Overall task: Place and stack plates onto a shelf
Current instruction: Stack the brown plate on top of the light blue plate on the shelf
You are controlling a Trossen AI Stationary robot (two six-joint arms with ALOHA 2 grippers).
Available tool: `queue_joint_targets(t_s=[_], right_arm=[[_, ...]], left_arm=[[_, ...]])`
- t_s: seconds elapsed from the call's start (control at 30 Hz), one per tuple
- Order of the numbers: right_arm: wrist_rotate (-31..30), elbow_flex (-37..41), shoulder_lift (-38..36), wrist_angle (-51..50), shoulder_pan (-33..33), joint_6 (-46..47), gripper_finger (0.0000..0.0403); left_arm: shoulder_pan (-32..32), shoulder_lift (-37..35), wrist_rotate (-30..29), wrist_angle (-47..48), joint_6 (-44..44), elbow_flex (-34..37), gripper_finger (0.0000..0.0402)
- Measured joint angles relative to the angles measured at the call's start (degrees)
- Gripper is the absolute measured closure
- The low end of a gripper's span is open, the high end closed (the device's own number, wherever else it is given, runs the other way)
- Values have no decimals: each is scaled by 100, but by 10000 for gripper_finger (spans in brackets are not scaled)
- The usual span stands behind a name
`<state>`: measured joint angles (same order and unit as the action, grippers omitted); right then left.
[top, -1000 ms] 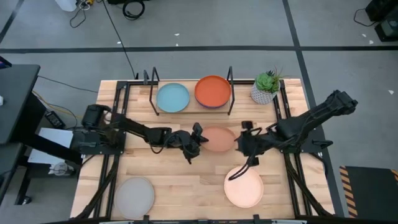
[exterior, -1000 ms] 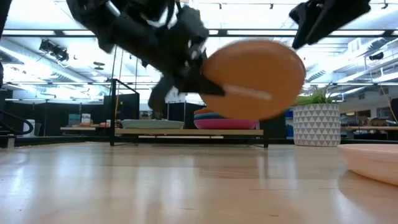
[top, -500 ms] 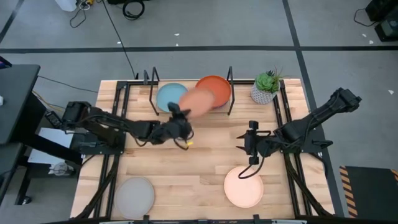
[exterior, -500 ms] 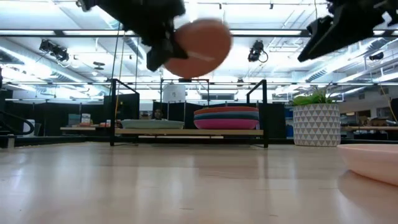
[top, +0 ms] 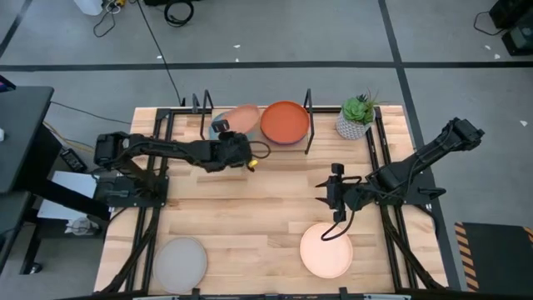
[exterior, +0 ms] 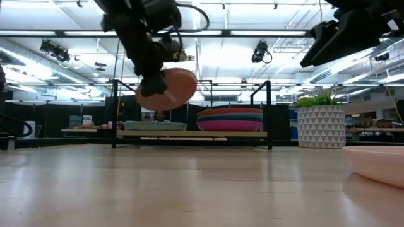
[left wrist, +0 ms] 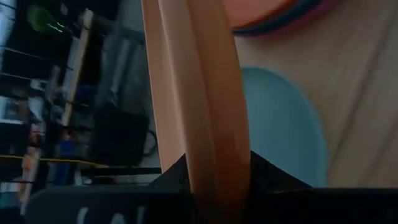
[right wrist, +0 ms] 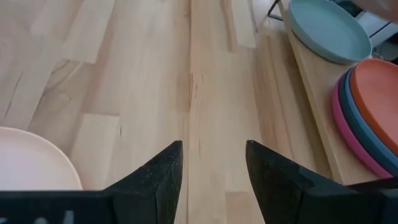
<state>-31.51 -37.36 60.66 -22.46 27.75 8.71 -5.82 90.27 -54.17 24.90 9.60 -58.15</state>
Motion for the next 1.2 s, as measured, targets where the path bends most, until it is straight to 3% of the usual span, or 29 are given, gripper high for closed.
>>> queue_joint_targets(t_s=[0.3, 0.6, 0.83, 1.2], right_arm=[[194, 0, 0, 12, -2, 11, 220], [306, 0, 9, -15, -2, 58, 220], [308, 0, 9, -11, -2, 76, 220], [312, 0, 9, -9, -2, 74, 220]], left_arm=[[-103, 1139, -327, 1375, -207, -989, 344], [-112, 1221, -360, 1913, -185, -1008, 341], [-225, 1216, 81, 2398, -505, -1001, 331], [-271, 1197, 1355, 2367, -606, -1173, 226]])
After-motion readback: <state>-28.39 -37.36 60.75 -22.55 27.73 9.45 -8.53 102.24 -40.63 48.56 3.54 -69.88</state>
